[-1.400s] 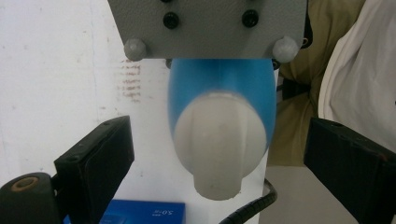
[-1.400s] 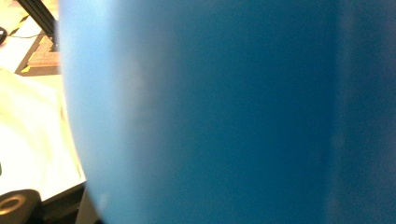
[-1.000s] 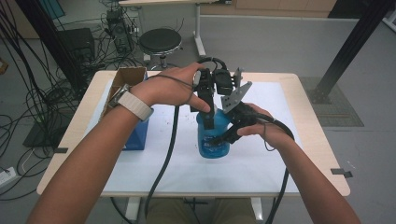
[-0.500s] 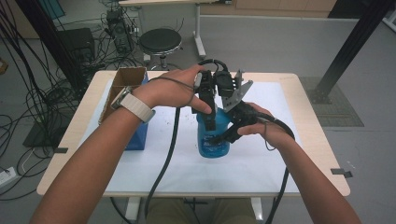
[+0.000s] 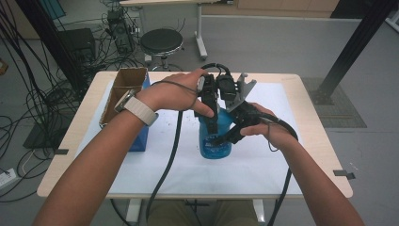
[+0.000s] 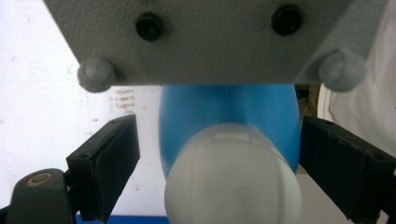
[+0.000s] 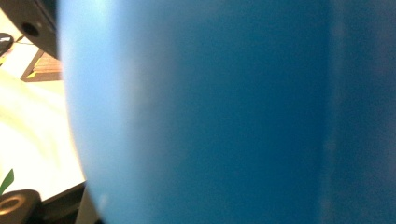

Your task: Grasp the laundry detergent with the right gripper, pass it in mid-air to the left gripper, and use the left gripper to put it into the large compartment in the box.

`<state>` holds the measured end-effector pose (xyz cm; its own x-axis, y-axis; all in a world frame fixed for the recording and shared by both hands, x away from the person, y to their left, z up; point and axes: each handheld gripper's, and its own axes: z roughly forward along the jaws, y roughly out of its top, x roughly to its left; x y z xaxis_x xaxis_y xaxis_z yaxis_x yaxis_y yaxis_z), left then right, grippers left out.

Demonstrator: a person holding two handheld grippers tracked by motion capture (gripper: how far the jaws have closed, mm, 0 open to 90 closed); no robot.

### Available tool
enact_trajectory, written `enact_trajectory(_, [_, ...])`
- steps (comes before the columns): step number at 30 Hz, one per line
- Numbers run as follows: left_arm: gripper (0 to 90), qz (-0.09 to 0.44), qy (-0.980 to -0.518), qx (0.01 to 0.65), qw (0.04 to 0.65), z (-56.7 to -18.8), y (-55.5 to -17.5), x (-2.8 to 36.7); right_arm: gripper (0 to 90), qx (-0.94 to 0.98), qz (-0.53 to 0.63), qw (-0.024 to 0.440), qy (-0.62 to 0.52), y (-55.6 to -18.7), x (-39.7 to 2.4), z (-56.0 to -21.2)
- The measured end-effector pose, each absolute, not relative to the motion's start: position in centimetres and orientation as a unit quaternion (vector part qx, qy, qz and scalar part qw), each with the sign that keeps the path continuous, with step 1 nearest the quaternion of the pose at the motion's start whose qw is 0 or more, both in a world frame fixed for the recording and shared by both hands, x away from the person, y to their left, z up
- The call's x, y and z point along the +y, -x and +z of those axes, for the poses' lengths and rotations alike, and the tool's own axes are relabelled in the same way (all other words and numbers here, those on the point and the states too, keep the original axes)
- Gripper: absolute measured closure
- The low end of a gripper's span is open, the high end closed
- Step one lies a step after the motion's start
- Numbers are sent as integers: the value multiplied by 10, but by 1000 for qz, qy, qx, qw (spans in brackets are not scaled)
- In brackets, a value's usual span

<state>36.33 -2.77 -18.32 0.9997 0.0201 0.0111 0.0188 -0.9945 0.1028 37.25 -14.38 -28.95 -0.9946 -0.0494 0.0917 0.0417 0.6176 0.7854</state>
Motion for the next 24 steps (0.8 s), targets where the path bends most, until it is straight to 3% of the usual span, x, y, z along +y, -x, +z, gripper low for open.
enact_trajectory(24, [211, -2, -999, 0, 53, -190, -363, -30, 429, -892, -445, 71, -1, -369, -145, -285])
